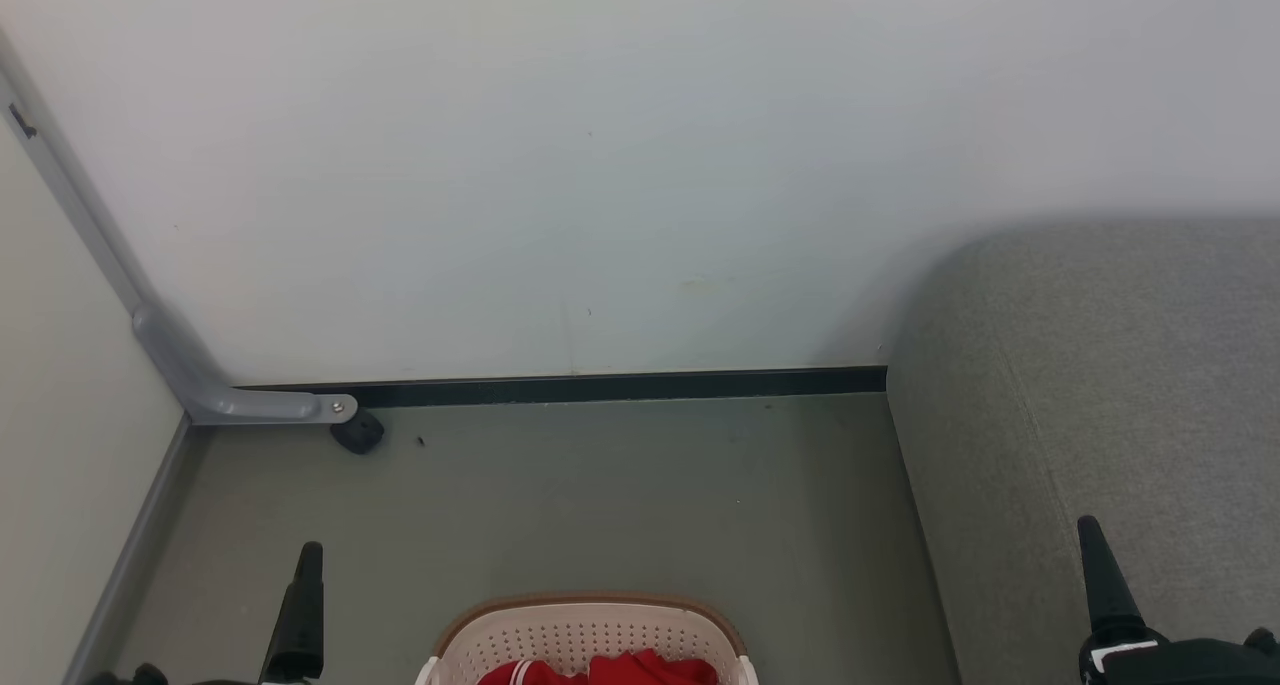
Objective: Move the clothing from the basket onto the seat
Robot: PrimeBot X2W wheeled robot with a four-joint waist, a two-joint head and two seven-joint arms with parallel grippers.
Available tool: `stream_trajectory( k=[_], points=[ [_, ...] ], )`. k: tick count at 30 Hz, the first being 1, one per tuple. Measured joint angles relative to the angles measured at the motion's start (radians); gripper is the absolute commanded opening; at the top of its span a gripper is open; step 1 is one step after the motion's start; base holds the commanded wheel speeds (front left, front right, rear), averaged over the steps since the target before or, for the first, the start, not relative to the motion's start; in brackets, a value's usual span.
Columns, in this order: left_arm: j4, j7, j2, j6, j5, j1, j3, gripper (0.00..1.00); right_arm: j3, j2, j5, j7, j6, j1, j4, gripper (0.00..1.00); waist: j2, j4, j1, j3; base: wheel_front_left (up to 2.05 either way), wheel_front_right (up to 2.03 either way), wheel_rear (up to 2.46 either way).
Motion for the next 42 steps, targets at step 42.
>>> stream_trajectory(
  k=[42],
  points=[
    [0.044,-0.124,0.031,0.144,0.759,-0.026,-0.125,1.00,0.238,-0.113,-0.745,-0.125,-0.152,-0.078,0.028,1.00,0.0000,-0.009,0.0000,-0.008,0.00,0.00,0.00]
  ],
)
